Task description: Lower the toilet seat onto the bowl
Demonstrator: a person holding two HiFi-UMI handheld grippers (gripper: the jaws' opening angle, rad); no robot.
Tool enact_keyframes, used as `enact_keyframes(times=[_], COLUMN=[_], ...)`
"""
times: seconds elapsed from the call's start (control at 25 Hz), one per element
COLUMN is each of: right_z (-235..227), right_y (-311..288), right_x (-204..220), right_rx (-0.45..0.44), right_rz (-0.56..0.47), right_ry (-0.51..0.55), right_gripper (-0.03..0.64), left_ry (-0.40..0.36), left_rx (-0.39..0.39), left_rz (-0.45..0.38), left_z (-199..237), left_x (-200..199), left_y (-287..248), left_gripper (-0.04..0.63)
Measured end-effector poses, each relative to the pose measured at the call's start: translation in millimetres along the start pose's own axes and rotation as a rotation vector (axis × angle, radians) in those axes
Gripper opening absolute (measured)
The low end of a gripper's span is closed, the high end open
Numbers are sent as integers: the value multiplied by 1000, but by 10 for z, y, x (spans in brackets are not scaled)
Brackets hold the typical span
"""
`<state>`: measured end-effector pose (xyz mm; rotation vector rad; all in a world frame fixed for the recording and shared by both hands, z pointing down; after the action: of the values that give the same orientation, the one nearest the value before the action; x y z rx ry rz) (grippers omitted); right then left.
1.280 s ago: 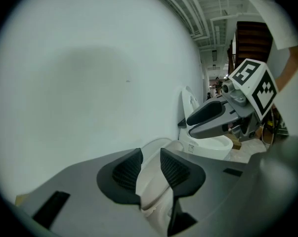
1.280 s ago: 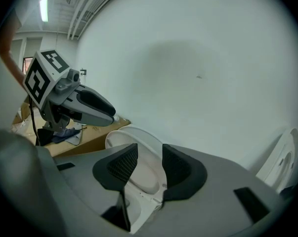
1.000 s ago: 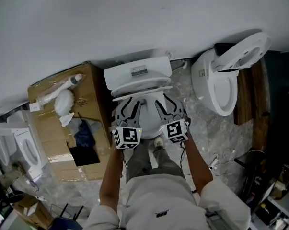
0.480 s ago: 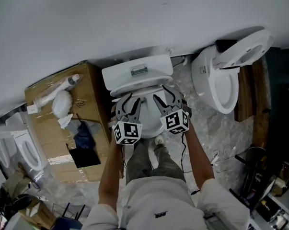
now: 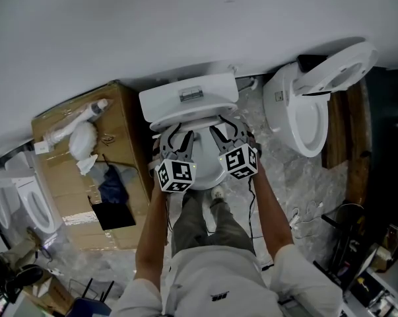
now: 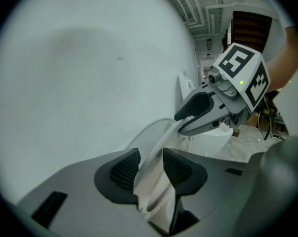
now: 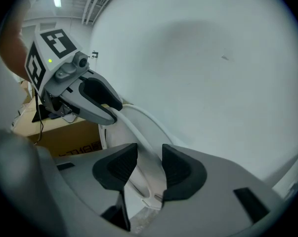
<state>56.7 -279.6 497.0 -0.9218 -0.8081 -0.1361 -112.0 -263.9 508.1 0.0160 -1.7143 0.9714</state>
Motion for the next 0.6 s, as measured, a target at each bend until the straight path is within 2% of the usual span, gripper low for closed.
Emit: enact_keyframes(times=[0.6], right_z=[200], right_y=[215], right_x=[128], right_rx=[-15], right_rz=[-22], right_ry=[-13], right_gripper=[152], left_ry=[19], left_rx=[-15], left_rz=[14], left_z=[-224], left_x=[131], left_y=[174], left_gripper=[167])
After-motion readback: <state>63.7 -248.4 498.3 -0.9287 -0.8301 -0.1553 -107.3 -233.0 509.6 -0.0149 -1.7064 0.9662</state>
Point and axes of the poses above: the fingertips, and each gripper's own axes: y backward along the fingers, z to its left, x out of its underside, the point moved 10 cm from there along y, backward along the fingers, and after that the axes turned 8 degrees about y, right-handed, at the moved point
